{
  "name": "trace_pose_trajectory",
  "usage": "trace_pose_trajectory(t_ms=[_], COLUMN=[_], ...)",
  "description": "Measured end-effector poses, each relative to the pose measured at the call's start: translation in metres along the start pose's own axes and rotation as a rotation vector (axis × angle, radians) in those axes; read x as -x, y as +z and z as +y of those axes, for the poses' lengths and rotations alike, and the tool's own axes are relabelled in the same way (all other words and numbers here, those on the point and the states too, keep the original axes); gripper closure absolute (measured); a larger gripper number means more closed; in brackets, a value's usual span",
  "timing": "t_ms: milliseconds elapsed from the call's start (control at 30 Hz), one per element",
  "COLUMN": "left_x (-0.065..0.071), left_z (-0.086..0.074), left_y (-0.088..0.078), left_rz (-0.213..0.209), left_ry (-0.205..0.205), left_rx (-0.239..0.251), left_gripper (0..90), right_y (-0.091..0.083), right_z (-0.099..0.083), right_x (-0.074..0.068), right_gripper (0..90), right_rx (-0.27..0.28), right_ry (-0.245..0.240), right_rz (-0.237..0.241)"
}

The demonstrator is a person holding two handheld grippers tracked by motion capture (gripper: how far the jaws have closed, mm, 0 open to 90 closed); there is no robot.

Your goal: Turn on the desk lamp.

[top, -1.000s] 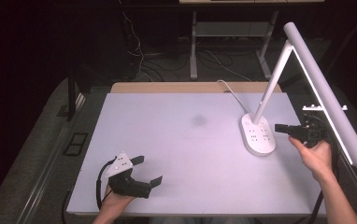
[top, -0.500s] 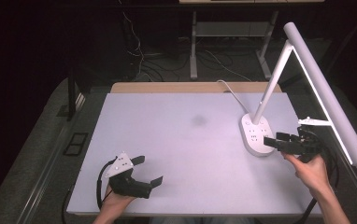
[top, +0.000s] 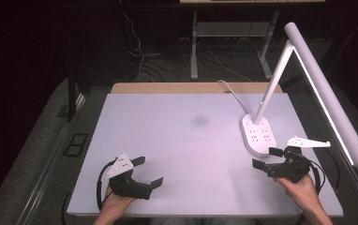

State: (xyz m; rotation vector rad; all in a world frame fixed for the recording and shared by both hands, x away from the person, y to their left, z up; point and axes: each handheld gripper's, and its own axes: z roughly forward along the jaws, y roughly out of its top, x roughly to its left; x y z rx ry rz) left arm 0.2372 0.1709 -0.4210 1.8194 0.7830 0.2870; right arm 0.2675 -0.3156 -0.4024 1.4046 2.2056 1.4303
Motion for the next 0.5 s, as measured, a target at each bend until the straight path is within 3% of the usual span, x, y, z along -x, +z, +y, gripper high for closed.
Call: trace_pose_trajectory(t_ms=[500], left_x=[0.0], left_z=[0.0], left_y=[0.001], left_rz=[-0.004], left_ry=[-0.002], left_rx=[-0.001], left_gripper=[0.0], right_y=[0.016], right_z=[-0.03], right_x=[-0.02], right_gripper=[0.3], right_rx=[-0.021], right_ry=[-0.039], right_rz=[0.04])
